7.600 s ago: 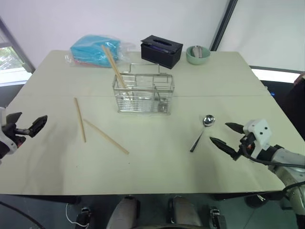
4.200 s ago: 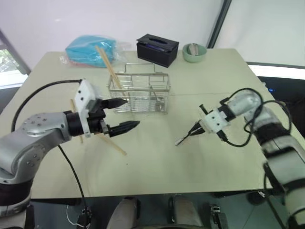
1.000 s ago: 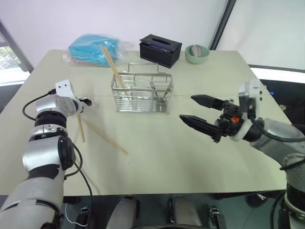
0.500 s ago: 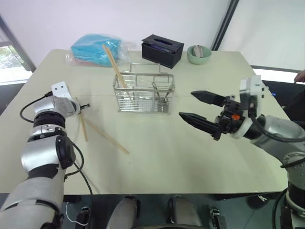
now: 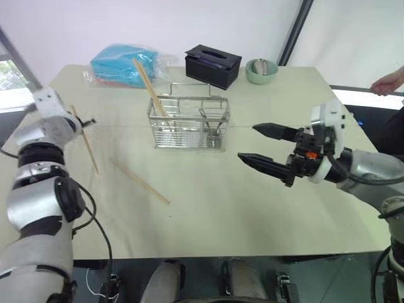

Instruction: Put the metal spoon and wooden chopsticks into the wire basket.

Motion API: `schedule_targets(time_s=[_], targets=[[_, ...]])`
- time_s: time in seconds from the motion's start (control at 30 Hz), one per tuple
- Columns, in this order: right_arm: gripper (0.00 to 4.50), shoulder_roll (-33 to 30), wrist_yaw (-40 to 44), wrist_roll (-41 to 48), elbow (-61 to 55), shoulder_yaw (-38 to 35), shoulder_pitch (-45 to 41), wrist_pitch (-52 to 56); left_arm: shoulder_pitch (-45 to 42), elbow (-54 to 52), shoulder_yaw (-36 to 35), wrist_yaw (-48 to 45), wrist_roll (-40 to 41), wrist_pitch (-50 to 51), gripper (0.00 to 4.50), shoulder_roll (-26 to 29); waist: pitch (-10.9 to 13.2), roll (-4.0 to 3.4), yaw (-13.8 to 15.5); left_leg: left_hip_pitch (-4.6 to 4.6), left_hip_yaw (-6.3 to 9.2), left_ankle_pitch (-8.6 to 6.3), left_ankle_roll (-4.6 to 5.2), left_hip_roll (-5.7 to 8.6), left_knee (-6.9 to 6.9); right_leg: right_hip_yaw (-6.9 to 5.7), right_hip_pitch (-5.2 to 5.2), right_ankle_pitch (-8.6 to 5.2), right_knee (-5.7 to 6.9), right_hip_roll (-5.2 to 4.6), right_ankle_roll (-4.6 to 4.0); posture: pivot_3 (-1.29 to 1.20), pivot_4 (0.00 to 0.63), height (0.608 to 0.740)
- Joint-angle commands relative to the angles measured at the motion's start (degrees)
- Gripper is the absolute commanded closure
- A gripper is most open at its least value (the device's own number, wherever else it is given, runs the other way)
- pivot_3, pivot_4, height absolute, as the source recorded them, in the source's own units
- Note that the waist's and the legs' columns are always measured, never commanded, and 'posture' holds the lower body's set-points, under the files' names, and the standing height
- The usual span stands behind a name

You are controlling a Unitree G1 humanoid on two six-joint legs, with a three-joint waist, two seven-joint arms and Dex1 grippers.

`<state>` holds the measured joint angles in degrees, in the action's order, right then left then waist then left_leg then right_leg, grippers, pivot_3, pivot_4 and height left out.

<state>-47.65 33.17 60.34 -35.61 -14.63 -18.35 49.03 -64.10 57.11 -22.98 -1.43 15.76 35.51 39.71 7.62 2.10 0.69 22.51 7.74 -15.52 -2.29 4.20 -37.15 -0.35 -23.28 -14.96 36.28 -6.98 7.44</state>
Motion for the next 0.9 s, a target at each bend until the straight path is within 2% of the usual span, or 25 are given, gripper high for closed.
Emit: schedule_targets(time_s=[0.03, 0.13, 0.33, 0.53, 0.7, 0.9], targets=[[0.00, -0.38, -0.29, 1.26, -0.42, -2.19, 0.44, -0.34, -5.35, -6.69, -1.32, -3.84, 1.81, -4.06, 4.49, 2.62, 0.00, 0.01, 0.15, 0.00, 0.00, 0.00, 0.00, 0.00, 0.00, 0.00, 0.01, 0.00, -0.01, 0.00, 0.00, 0.00, 0.150, 0.655], [0.00, 0.17, -0.61, 1.05, -1.30, -2.12, 1.91, -0.95, -10.02, -8.33, -2.90, -5.24, 3.88, -6.00, 4.49, 2.23, -0.02, 0.04, 0.32, 0.00, 0.04, 0.00, 0.00, 0.01, -0.01, -0.03, 0.07, 0.00, -0.05, -0.02, 0.00, 0.00, 0.150, 0.655], [0.00, 1.60, -1.18, 0.23, -1.78, -1.57, 3.39, -2.46, -15.92, -11.72, -6.20, -4.55, 8.89, -11.63, 4.49, -5.33, -0.03, 0.04, 0.11, -0.02, 0.03, 0.00, 0.00, 0.04, -0.04, -0.05, 0.14, 0.02, -0.08, -0.06, 0.04, 0.00, 0.150, 0.655], [0.00, 2.12, -1.10, -0.86, -1.65, -2.32, 5.10, -4.44, -15.98, -9.07, -1.74, -3.64, 5.27, -21.00, 4.49, -14.81, -0.03, 0.05, 0.08, -0.02, 0.00, 0.01, 0.00, 0.03, -0.08, -0.04, 0.15, 0.03, -0.05, -0.02, 0.06, 0.00, 0.150, 0.655], [0.00, 2.24, -0.91, -1.64, -2.38, -3.48, 8.30, -6.16, -16.26, -6.69, -0.40, -5.03, 5.35, -23.99, 4.49, -18.28, -0.01, 0.03, -0.25, -0.01, -0.08, 0.01, 0.02, 0.01, 0.00, -0.02, 0.05, 0.03, -0.06, 0.00, 0.07, 0.00, 0.150, 0.655], [0.00, 2.84, -2.05, -1.64, -3.55, -4.55, 11.01, -7.48, -13.70, -9.91, 2.07, -7.61, 5.28, -23.12, 4.49, -20.97, -0.01, 0.03, 0.05, -0.02, -0.08, 0.00, 0.03, 0.01, -0.06, -0.02, 0.12, 0.04, -0.07, 0.01, 0.07, 0.00, 0.150, 0.655]])
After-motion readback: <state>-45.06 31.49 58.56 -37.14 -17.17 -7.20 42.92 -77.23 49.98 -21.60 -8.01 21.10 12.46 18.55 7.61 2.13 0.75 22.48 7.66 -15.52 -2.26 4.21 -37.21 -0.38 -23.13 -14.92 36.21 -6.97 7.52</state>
